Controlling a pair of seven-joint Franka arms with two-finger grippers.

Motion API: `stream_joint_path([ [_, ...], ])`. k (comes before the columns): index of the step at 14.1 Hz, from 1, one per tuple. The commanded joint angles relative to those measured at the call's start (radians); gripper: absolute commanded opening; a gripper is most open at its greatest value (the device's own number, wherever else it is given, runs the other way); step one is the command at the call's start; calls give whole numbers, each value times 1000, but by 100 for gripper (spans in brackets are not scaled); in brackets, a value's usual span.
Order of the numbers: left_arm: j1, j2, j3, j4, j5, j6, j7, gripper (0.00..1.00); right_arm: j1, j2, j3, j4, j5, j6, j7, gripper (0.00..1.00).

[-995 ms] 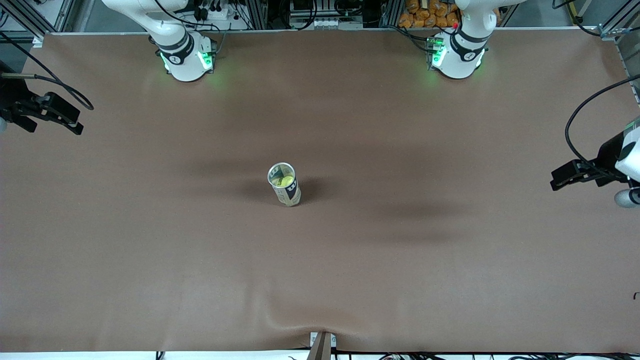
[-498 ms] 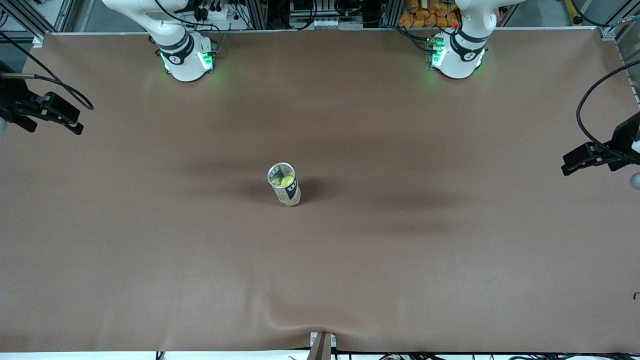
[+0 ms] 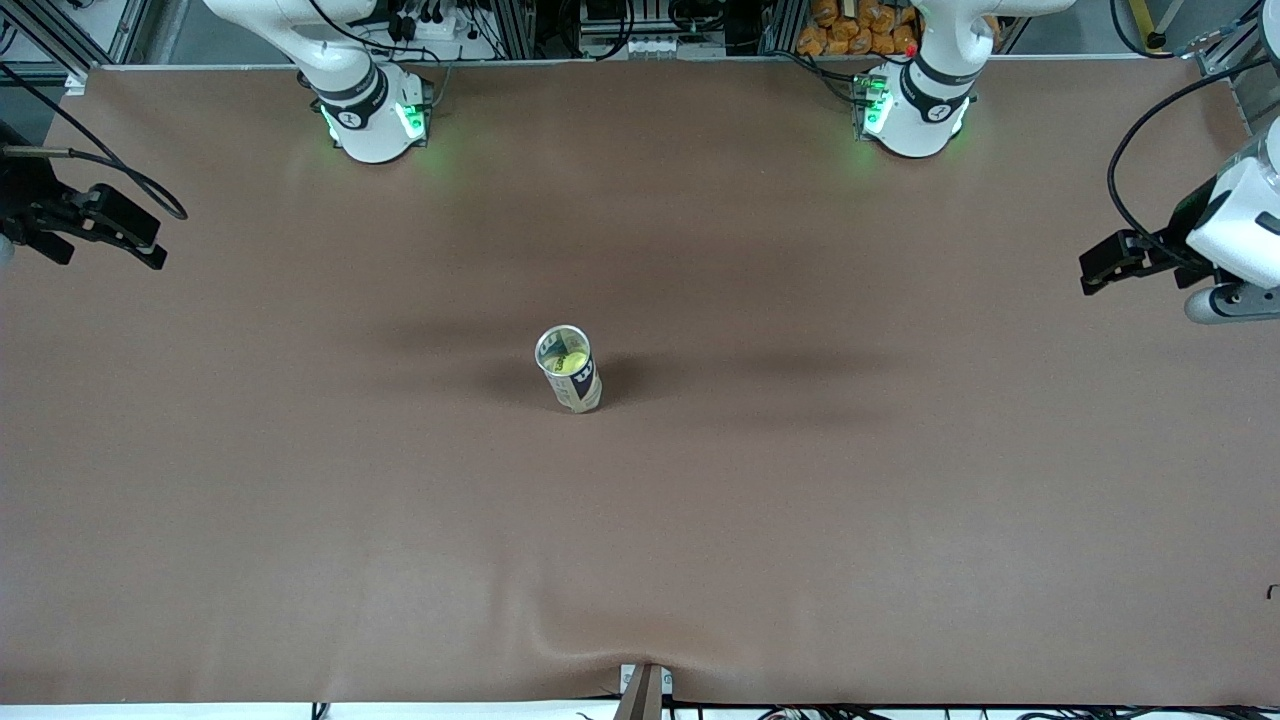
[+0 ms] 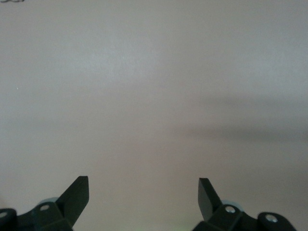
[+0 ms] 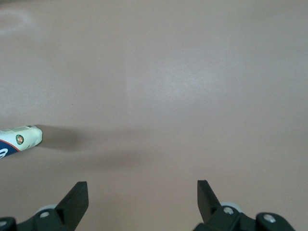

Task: Insert tennis ball vertically with right arm

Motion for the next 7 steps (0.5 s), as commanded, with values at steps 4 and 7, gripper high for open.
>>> stream_joint_path([
  [4,-7,-40,16,48,-24,-105,19,100,4,10,-2,22,2,-12,-7,100],
  [7,16,-49,-19,49,-86,-118,-2,100,4,11,-2,22,1,-12,-7,100],
])
